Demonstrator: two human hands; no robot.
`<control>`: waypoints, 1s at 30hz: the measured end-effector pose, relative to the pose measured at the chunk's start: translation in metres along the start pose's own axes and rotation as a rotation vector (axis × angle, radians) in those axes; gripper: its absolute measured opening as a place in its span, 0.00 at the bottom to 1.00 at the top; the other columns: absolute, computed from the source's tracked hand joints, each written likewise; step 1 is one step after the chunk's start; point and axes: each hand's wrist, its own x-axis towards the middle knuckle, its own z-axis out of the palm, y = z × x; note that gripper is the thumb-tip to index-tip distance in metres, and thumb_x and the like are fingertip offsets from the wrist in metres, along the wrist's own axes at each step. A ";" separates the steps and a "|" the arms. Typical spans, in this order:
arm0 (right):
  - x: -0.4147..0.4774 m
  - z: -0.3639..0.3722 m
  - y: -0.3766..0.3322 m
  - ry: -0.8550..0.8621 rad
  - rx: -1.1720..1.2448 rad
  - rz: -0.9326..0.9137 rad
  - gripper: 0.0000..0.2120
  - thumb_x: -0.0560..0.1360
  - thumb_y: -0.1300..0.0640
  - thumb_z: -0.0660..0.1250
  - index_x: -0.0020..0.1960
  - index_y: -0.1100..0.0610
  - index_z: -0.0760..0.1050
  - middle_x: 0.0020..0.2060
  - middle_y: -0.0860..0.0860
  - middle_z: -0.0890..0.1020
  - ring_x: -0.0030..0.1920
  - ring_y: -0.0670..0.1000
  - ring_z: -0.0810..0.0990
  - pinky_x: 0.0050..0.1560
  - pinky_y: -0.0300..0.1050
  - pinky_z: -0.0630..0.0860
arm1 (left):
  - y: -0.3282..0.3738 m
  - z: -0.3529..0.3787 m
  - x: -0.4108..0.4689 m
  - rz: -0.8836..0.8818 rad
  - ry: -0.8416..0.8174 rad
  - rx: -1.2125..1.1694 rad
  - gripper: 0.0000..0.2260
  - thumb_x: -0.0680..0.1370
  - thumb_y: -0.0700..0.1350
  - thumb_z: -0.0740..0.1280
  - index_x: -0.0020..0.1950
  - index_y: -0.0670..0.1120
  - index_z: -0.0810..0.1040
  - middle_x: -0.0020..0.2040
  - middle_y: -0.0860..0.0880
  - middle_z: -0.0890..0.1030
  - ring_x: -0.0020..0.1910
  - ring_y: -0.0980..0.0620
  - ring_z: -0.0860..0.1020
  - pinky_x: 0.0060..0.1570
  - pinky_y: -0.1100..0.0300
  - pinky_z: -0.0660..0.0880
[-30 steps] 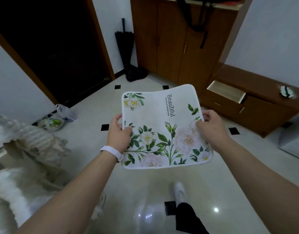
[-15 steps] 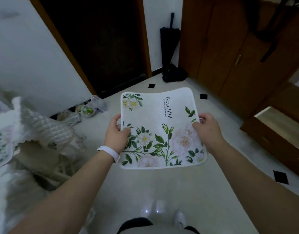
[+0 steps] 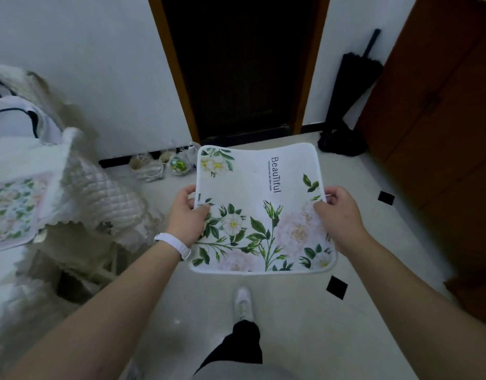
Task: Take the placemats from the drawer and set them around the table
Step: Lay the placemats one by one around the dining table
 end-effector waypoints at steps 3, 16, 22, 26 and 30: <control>0.044 0.029 -0.028 0.001 -0.043 -0.006 0.09 0.74 0.62 0.65 0.53 0.53 0.74 0.46 0.53 0.82 0.43 0.55 0.83 0.43 0.53 0.81 | 0.005 -0.001 0.058 -0.020 -0.001 -0.010 0.17 0.77 0.37 0.66 0.63 0.51 0.70 0.47 0.48 0.85 0.41 0.47 0.84 0.37 0.52 0.81; 0.195 0.127 -0.148 -0.013 -0.081 -0.138 0.10 0.76 0.61 0.66 0.56 0.54 0.74 0.45 0.52 0.81 0.43 0.52 0.81 0.39 0.45 0.77 | 0.074 -0.026 0.243 0.030 0.051 -0.081 0.15 0.77 0.38 0.66 0.60 0.53 0.70 0.50 0.49 0.84 0.45 0.48 0.84 0.44 0.49 0.82; 0.266 0.196 -0.175 -0.154 -0.100 -0.142 0.09 0.75 0.60 0.67 0.55 0.51 0.74 0.46 0.51 0.82 0.46 0.52 0.83 0.46 0.54 0.82 | 0.075 -0.051 0.304 -0.029 0.176 -0.119 0.16 0.77 0.36 0.66 0.63 0.50 0.72 0.45 0.51 0.85 0.38 0.52 0.85 0.38 0.51 0.82; 0.325 0.248 -0.190 -0.253 -0.123 -0.167 0.09 0.76 0.60 0.66 0.54 0.50 0.73 0.45 0.49 0.81 0.45 0.52 0.82 0.45 0.52 0.81 | 0.076 -0.060 0.352 -0.061 0.278 -0.110 0.15 0.78 0.37 0.66 0.61 0.50 0.70 0.43 0.53 0.83 0.32 0.57 0.83 0.29 0.61 0.77; 0.387 0.301 -0.212 -0.372 -0.125 -0.173 0.09 0.76 0.60 0.67 0.54 0.51 0.73 0.46 0.49 0.81 0.45 0.52 0.82 0.46 0.53 0.81 | 0.083 -0.067 0.404 -0.106 0.390 -0.122 0.16 0.77 0.36 0.66 0.63 0.49 0.70 0.45 0.51 0.83 0.34 0.57 0.83 0.28 0.63 0.77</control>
